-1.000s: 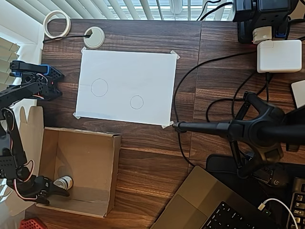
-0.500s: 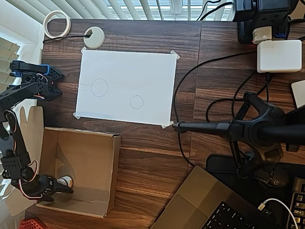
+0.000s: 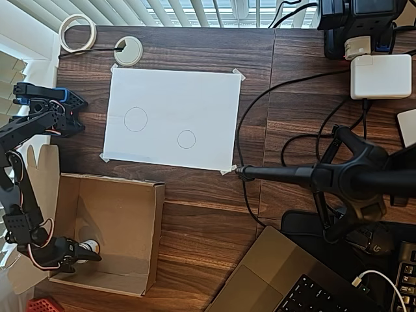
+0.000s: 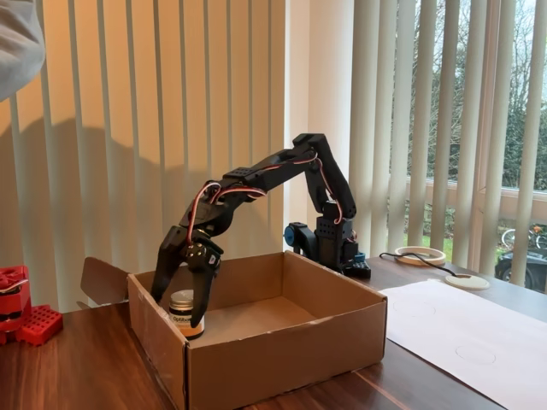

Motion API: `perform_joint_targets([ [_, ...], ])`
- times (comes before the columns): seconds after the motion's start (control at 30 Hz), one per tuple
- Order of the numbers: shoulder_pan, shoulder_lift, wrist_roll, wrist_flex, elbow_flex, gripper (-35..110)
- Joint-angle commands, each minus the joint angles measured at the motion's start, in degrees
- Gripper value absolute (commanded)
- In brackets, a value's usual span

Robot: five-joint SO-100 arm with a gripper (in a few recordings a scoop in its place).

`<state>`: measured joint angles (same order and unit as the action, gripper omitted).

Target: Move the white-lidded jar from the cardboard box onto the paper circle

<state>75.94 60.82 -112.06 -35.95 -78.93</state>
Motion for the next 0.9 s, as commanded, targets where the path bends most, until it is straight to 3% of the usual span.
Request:
perform_joint_targets([
  [0.0,0.70,2.29,0.00,0.09,0.62,40],
  [0.87,0.70,4.13,-2.20,-0.79,-4.13,35],
])
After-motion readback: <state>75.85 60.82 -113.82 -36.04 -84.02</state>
